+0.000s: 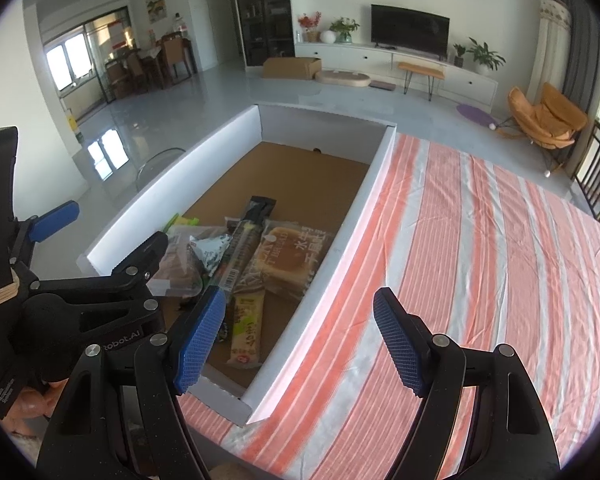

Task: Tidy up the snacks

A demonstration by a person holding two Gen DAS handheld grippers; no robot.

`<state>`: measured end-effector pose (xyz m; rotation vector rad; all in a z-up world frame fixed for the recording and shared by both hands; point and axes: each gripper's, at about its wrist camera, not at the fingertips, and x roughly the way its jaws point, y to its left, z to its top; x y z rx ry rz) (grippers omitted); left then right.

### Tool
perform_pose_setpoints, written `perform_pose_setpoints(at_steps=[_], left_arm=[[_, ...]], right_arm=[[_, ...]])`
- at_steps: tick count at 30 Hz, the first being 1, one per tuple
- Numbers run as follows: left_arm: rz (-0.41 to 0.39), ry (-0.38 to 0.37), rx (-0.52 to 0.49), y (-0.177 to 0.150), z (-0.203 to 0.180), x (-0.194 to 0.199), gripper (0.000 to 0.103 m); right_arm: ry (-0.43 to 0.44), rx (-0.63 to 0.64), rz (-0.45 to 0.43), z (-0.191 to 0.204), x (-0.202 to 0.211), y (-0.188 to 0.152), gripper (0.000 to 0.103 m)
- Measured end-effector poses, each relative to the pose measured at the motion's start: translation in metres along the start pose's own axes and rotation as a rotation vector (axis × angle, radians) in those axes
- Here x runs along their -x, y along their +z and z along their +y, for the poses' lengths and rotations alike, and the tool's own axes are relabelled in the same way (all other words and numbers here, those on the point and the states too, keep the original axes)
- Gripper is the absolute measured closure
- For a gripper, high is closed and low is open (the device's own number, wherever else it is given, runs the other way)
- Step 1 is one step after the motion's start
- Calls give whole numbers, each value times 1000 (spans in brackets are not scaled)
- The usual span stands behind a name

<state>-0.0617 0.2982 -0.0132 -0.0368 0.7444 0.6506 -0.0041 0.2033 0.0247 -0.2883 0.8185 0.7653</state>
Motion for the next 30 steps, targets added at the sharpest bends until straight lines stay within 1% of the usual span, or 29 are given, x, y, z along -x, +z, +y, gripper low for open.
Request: perform_pose_setpoints(at_steps=[3, 6, 11, 16, 22, 30], left_arm=[[20, -8, 19, 1, 5, -1, 0], [41, -30, 42, 1, 9, -1, 0], [101, -78, 79, -1, 14, -4, 0], [109, -73, 74, -1, 12, -5, 0], [106, -78, 93, -2, 13, -6, 0], [115, -58, 103, -2, 17, -12, 0]], right_arm=[[0, 1, 4, 2, -1, 1, 23], [1, 0, 7, 3, -2, 3, 23], [8, 3, -5, 5, -1, 5, 23], [11, 13, 7, 8, -7, 4, 23], [13, 7, 15, 7, -10, 3, 23], [13, 13, 18, 9, -12, 4, 23]])
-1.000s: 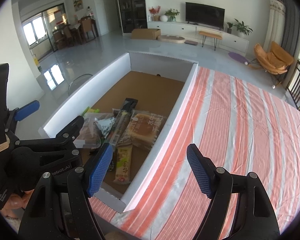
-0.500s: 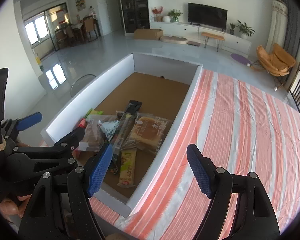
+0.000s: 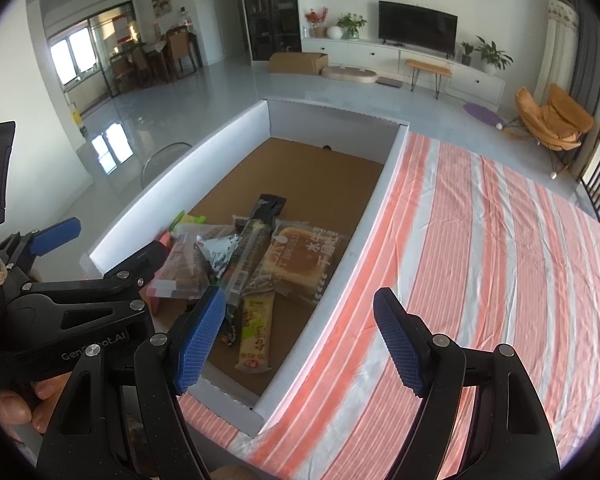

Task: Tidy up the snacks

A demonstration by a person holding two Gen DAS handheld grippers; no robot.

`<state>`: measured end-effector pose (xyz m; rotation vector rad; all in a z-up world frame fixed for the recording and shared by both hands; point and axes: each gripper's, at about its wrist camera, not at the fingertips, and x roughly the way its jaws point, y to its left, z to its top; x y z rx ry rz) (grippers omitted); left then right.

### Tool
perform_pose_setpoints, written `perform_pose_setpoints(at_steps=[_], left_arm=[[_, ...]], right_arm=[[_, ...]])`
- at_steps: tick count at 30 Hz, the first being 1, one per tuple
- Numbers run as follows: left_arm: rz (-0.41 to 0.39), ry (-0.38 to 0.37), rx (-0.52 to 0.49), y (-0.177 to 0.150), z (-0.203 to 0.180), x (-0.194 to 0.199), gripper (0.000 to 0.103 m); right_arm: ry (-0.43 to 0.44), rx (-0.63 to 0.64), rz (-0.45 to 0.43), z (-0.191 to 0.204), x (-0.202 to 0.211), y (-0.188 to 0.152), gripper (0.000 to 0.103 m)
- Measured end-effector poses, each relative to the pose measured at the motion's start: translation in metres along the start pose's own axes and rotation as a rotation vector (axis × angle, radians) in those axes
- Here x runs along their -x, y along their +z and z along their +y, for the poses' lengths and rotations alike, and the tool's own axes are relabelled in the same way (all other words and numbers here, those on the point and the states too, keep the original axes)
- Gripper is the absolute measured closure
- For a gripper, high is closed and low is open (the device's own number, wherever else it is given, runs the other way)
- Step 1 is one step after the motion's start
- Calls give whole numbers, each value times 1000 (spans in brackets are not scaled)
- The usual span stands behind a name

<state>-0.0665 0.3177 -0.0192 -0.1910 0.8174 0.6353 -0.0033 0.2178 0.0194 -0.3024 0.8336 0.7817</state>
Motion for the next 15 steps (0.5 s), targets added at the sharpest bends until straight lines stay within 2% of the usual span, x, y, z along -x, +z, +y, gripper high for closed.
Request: perform_pose_setpoints(at_steps=[15], left_arm=[[-19, 28, 17, -1, 5, -1, 0]], right_arm=[[-3, 23, 13, 8, -4, 0, 23]])
